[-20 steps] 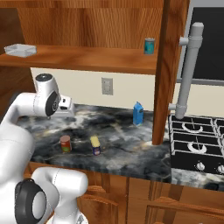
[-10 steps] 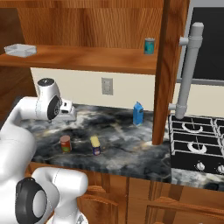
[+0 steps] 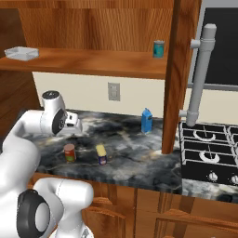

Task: Pick the cans from the counter and place them in their designated side in the cabinet.

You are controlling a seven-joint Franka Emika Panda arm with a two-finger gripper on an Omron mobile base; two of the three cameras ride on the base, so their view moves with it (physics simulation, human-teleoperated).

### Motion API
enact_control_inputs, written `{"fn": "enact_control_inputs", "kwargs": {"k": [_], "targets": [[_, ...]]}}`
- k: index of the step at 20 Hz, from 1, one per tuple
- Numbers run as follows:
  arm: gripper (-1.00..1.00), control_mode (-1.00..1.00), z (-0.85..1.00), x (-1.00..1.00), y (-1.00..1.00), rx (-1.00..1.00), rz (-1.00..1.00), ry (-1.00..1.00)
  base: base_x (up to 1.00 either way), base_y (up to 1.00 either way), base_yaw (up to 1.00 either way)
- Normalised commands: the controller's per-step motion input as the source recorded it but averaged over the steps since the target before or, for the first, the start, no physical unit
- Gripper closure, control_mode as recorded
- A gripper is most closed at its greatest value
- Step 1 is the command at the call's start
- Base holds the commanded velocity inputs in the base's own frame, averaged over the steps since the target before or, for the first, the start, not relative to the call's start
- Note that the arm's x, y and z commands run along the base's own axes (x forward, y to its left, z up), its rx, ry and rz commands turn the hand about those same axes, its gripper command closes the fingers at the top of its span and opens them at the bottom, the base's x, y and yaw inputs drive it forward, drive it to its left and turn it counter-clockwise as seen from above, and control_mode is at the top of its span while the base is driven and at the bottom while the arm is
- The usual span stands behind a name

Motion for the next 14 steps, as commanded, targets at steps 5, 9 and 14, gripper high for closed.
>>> {"fn": "enact_control_inputs", "kwargs": {"k": [5, 9, 14], "targets": [[-1.0, -1.0, -0.25, 0.0, 0.0, 0.0, 0.0, 0.0, 0.0, 0.0, 0.0], [-1.0, -1.0, -0.26, 0.0, 0.0, 0.0, 0.0, 0.0, 0.0, 0.0, 0.0], [-1.0, -1.0, -0.22, 0.01, 0.0, 0.0, 0.0, 0.0, 0.0, 0.0, 0.0]]}}
